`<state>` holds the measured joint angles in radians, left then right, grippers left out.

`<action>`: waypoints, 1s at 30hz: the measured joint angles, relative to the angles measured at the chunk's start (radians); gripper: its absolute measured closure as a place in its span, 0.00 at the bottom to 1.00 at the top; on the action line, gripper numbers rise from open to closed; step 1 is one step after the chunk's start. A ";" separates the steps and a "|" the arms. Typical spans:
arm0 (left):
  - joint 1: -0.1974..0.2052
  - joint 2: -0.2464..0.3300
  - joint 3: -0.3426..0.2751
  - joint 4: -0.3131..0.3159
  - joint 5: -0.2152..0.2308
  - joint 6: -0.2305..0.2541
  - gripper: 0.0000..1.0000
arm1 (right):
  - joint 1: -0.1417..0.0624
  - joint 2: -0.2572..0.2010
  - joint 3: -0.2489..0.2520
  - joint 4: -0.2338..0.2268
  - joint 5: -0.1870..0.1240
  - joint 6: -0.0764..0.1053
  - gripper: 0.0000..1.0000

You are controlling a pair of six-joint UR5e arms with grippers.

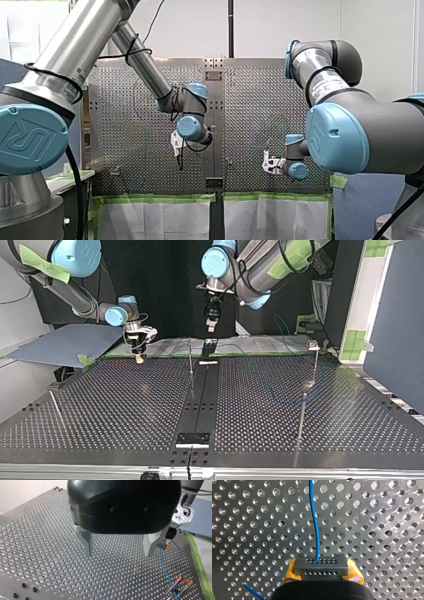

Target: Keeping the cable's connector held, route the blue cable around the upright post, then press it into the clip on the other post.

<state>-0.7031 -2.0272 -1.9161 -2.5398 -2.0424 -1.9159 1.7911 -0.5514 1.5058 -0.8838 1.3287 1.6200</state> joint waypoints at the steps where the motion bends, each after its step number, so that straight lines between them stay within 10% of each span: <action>1: 0.000 0.008 -0.008 0.000 0.000 0.000 0.00 | 0.000 0.000 0.000 0.000 0.000 0.000 1.00; 30: 0.003 0.237 -0.237 -0.001 -0.001 0.004 0.00 | -0.004 0.000 0.000 0.002 -0.002 -0.001 1.00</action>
<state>-0.7004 -1.7906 -2.1528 -2.5409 -2.0434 -1.9121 1.7873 -0.5511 1.5057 -0.8814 1.3263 1.6186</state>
